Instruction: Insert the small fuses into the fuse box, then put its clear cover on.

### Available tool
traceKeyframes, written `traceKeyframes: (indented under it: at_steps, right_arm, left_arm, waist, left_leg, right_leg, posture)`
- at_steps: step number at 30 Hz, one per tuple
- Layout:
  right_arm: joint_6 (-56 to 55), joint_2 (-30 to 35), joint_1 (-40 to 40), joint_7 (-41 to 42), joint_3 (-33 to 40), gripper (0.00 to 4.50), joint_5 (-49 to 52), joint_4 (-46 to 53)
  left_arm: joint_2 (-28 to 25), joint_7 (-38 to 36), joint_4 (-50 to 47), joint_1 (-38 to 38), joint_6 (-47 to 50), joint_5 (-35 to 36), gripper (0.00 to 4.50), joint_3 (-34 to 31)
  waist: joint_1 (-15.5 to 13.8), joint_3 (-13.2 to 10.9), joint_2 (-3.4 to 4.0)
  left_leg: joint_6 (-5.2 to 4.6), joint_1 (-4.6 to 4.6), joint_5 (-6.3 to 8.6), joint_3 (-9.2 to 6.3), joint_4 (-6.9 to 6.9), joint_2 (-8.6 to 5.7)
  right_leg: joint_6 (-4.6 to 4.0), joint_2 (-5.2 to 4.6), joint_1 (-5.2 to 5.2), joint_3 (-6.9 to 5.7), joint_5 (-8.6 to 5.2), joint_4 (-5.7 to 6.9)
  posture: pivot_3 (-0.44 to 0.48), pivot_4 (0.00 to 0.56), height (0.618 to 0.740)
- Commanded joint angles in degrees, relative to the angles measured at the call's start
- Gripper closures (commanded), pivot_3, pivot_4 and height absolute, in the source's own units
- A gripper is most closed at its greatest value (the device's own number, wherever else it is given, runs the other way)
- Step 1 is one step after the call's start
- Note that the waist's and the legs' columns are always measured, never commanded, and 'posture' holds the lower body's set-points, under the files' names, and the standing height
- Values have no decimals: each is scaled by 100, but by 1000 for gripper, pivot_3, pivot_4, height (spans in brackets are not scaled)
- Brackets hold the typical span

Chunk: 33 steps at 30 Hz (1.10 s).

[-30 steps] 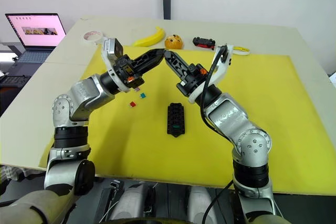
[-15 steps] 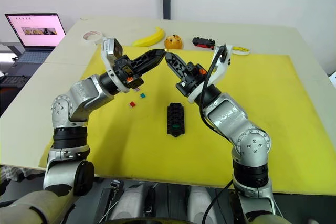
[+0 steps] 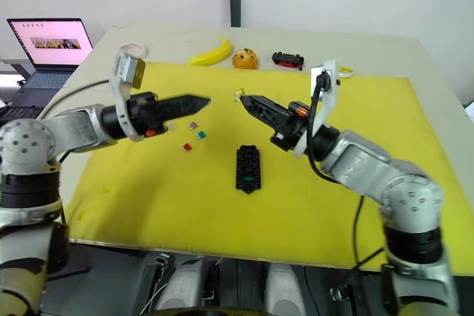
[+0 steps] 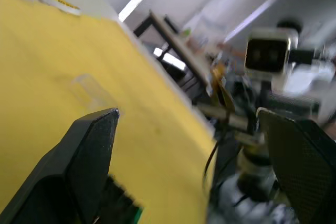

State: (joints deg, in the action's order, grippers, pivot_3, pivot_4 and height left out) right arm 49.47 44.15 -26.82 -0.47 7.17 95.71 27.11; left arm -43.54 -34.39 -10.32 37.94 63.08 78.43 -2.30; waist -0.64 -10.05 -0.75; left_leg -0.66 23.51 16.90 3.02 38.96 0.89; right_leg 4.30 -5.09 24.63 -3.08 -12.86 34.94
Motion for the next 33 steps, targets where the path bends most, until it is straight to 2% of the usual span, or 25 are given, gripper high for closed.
traceKeyframes:
  at_steps: [1,3,6,10,13,19,33]
  right_arm:
    - [559,844,-363,1467,-54,4500,-755,0]
    - [516,1330,-451,2469,-425,4500,-1725,107]
    - [125,1687,-535,3602,-989,4500,-3030,166]
    - [-614,1819,-663,4734,-1676,4500,-4538,114]
    - [-780,1696,-804,5180,-2032,4500,-5180,-26]
    - [-1284,1469,-991,5878,-2530,4500,-6324,-216]
    - [-1438,816,-1222,6356,-2921,4500,-7551,-498]
  left_arm:
    - [-447,-1792,-650,-255,-1334,-1866,28,805]
    - [-563,-2403,-728,-381,-2257,-2875,28,1224]
    - [-579,-2985,-664,-566,-3395,-4045,28,1655]
    - [-238,-3099,-428,-609,-3908,-4718,28,1861]
    - [-31,-3124,-327,-640,-4304,-5313,28,2083]
    - [238,-3063,-277,-772,-4621,-5885,28,2172]
    - [708,-3246,128,-732,-4993,-6402,28,2147]
  waist:
    - [-8,-16,27]
    - [-14,-17,27]
    - [-13,-20,30]
    - [-12,-20,31]
    - [-11,-21,29]
    - [-12,-22,27]
    - [-14,-22,28]
  left_leg:
    - [0,1,0,3,0,0]
    - [0,1,1,3,-1,5]
    - [0,9,1,-1,-3,11]
    - [-1,74,0,-3,16,11]
    - [-2,88,0,-2,21,6]
    - [-2,88,0,-5,22,2]
    - [4,82,-5,-8,31,-1]
  right_leg:
    - [-3,-2,2,0,-1,-3]
    - [-6,-1,6,0,-3,-4]
    - [-13,3,16,-1,-7,-4]
    - [-8,-2,70,0,-5,5]
    - [6,0,80,-2,4,7]
    - [19,4,79,-4,10,14]
    - [40,9,74,-6,23,31]
  posture:
    - [0,150,740]
    - [0,150,740]
    - [0,150,740]
    - [0,150,740]
    - [0,150,740]
    - [0,150,740]
    - [0,150,740]
